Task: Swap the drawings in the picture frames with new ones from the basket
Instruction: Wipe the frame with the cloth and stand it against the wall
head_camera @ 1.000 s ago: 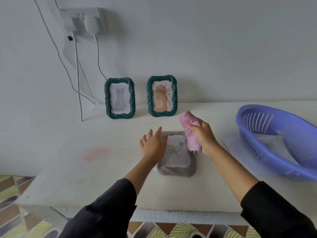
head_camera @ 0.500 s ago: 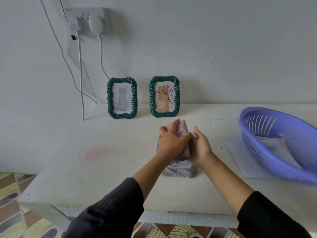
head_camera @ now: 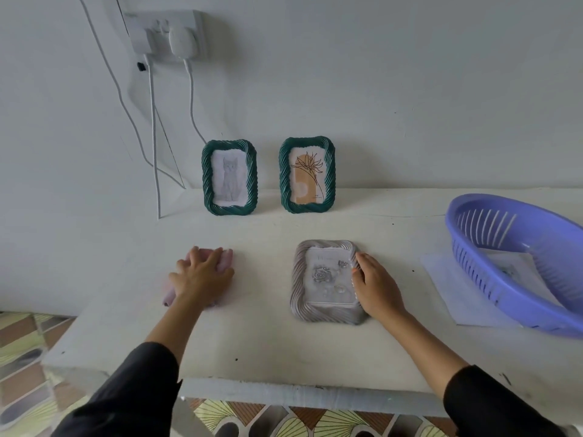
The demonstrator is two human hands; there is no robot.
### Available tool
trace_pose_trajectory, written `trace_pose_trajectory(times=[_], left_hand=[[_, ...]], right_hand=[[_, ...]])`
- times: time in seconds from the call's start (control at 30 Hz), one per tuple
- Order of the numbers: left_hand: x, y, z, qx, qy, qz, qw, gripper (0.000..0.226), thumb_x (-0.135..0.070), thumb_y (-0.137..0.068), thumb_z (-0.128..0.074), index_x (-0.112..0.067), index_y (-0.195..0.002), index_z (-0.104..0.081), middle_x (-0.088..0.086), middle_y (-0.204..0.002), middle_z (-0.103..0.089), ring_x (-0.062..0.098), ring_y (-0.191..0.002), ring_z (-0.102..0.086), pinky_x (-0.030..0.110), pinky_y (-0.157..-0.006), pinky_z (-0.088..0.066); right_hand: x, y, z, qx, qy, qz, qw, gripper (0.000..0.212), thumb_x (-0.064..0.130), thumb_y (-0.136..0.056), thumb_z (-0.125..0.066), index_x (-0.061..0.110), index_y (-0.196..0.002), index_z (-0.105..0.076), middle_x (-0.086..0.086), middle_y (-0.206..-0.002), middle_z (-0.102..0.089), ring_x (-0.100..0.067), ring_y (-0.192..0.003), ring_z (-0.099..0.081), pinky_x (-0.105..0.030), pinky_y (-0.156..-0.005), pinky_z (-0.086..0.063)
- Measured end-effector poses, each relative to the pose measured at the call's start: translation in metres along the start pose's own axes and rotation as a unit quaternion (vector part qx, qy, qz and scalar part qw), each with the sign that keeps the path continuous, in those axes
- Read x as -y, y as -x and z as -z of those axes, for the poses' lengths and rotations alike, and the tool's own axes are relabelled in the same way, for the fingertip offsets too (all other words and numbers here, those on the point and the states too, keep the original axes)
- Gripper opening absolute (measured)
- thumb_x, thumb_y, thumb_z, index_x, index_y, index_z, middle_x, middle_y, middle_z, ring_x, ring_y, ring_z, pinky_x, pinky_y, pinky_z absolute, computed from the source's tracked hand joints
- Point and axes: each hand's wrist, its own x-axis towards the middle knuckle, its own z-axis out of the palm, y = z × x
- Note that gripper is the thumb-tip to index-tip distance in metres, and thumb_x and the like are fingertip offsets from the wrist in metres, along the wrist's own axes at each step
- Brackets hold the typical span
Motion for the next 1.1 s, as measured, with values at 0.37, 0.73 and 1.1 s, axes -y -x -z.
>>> trace_pose_trajectory(times=[0.37, 0.73, 1.1], left_hand=[[0.009, -0.001, -0.008, 0.025, -0.004, -0.017, 1.000, 0.058, -0.059, -0.090, -0.025, -0.047, -0.145, -0.012, 0.003, -0.158, 0.000, 0.034, -0.141, -0.011, 0.051, -0.113, -0.014], [-0.080, 0.044, -0.012, -0.032, 0.066, -0.170, 0.983, 0.055, -0.051, -0.096, -0.026, -0.020, -0.136, -0.046, 0.011, -0.147, -0.028, 0.028, -0.137, -0.023, 0.042, -0.114, -0.020], [-0.110, 0.045, -0.021, 0.127, 0.344, -0.045, 0.929, 0.032, -0.027, -0.090, -0.049, -0.013, -0.114, -0.065, 0.013, -0.121, -0.059, 0.033, -0.110, -0.052, 0.040, -0.094, -0.047]], right_hand=[[0.003, 0.003, 0.002, 0.006, 0.028, -0.007, 1.000, 0.045, 0.015, -0.099, -0.031, 0.004, -0.142, -0.033, -0.008, -0.152, -0.030, -0.016, -0.141, -0.026, -0.020, -0.111, -0.015], [0.001, 0.005, 0.009, -0.041, 0.112, -0.087, 0.989, 0.042, 0.038, -0.092, -0.044, 0.002, -0.103, -0.063, -0.017, -0.123, -0.050, -0.033, -0.116, -0.044, -0.036, -0.094, -0.038], [0.008, -0.004, 0.019, -0.010, -0.142, -0.179, 0.974, 0.043, 0.014, -0.082, -0.064, 0.013, -0.045, -0.041, -0.009, -0.048, -0.039, -0.020, -0.055, -0.038, -0.029, -0.050, -0.023]])
